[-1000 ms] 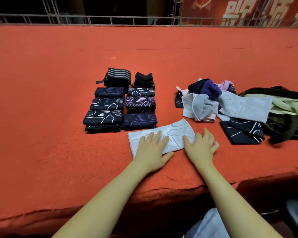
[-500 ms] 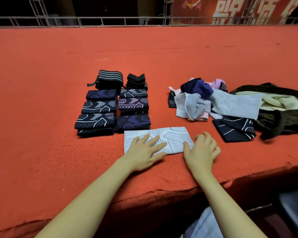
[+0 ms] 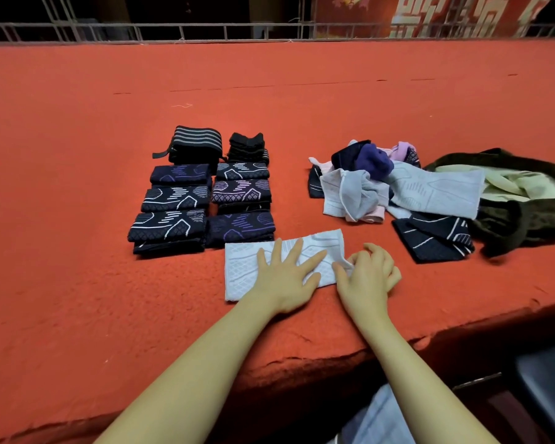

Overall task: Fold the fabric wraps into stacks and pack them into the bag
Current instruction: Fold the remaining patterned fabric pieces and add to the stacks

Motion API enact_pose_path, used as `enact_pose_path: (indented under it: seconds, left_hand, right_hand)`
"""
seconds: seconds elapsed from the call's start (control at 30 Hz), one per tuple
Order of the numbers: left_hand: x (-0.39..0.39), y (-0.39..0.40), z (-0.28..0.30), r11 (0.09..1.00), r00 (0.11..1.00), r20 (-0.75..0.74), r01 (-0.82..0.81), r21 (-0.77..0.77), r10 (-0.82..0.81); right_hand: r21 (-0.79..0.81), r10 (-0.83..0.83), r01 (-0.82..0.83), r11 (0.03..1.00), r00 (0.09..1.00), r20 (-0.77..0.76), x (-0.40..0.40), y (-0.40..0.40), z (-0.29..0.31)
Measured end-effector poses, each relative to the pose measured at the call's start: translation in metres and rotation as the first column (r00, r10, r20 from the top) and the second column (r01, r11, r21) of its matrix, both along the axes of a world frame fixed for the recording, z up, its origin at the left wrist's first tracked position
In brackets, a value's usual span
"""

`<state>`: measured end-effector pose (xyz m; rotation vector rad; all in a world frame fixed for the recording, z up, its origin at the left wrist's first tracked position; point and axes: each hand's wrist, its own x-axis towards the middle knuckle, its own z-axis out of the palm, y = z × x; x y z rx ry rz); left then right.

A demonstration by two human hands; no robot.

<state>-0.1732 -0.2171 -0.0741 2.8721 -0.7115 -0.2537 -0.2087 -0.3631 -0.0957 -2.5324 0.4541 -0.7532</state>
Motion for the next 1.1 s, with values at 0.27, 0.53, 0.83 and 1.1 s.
enact_pose_path:
  seconds: [0.27, 0.53, 0.83, 1.1]
  left_hand:
    - [0.003, 0.009, -0.002, 0.999, 0.994, 0.102, 0.03, 0.023, -0.032]
    - [-0.003, 0.064, -0.008, 0.989, 0.966, 0.245, -0.112, 0.092, 0.087]
    - [-0.015, 0.092, -0.014, 0.931, 0.825, 0.441, -0.359, -0.072, 0.352]
    - [-0.015, 0.087, -0.026, 0.899, 0.761, 0.488, -0.418, -0.135, 0.427]
  right_hand:
    - [0.01, 0.21, -0.213, 0.977, 0.971, 0.112, -0.005, 0.002, 0.008]
    - [-0.129, 0.542, -0.532, 0.837, 0.839, 0.056, 0.007, 0.019, 0.017]
    - [-0.257, 0.616, -0.662, 0.704, 0.749, -0.243, 0.016, 0.048, 0.01]
    - [-0.033, 0.656, -0.705, 0.709, 0.675, -0.337, 0.015, 0.046, 0.022]
